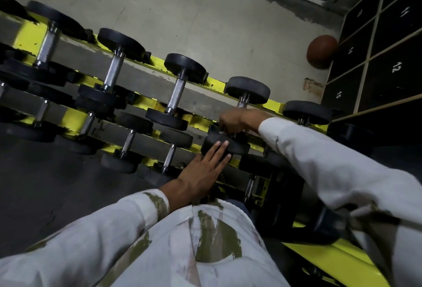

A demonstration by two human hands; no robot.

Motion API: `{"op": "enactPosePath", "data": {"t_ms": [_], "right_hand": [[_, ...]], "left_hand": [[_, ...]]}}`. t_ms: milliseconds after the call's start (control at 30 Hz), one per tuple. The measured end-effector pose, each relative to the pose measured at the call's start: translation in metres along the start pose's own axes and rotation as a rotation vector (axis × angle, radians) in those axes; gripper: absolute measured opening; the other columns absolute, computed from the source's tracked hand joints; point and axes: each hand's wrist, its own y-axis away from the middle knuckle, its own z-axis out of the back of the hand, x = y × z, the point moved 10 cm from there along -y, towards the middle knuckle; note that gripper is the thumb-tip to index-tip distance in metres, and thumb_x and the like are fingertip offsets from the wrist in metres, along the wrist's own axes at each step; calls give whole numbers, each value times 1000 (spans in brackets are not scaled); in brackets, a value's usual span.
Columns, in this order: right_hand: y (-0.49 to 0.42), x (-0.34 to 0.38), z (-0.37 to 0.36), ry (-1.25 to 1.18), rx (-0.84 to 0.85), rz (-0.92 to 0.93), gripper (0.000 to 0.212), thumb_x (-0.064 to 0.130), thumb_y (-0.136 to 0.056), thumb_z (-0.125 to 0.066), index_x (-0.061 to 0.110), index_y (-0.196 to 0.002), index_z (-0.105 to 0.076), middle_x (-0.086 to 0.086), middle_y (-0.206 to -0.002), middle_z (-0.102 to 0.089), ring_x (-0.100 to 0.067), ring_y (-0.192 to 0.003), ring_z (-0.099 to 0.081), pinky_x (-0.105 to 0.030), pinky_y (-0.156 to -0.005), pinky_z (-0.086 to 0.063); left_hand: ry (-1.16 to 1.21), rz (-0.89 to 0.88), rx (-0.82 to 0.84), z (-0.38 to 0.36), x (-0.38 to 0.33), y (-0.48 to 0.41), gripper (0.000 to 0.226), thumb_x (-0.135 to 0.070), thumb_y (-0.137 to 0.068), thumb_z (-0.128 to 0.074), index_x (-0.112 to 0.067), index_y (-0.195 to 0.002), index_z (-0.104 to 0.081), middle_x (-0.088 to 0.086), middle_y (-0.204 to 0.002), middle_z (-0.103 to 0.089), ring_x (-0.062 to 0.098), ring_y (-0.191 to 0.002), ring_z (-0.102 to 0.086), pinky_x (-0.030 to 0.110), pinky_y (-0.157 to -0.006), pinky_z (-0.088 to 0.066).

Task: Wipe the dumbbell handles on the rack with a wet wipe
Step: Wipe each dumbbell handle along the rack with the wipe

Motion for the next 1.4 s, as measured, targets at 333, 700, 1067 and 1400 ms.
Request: {"op": "enactPosePath", "data": {"t_ms": [333, 700, 1067, 1400], "right_hand": [[70, -45, -36, -498, -813, -207, 12, 39, -89, -63, 27, -92, -61, 3, -92, -66, -21, -83, -60, -35, -64, -48], [-7, -85, -107, -1948, -313, -416, 30, -6, -91, -40, 10, -92, -65, -12, -85, -67, -21, -76, -65, -32, -61, -57], [-2, -80, -111, -1857, -270, -376, 27, -3, -87, -45, 9, -98, -66, -15, -97, -68, -19, -80, -62, -24, -58, -53], [40, -81, -106, -1440, -581, -496, 11, 12, -75, -85, 9, -75, -75, -5, -75, -73, -15, -70, -64, -28, -66, -51]], "left_hand": [[27, -24, 3, 0, -1, 3, 93, -14, -98, -54, -11, -162, 15, 21, -158, 42, 39, -152, 28, 51, -122, -26], [-16, -31, 49, 2, 1, 4, 103, -15, -94, -64, -13, -163, 13, 22, -157, 44, 40, -152, 29, 52, -122, -27], [13, -30, 38, 3, -1, 4, 102, -22, -97, -64, -13, -163, 14, 21, -157, 44, 39, -151, 30, 53, -122, -26], [24, -35, 8, -1, 0, 1, 98, -27, -100, -60, -13, -163, 14, 20, -156, 45, 39, -151, 31, 53, -121, -30]]}}
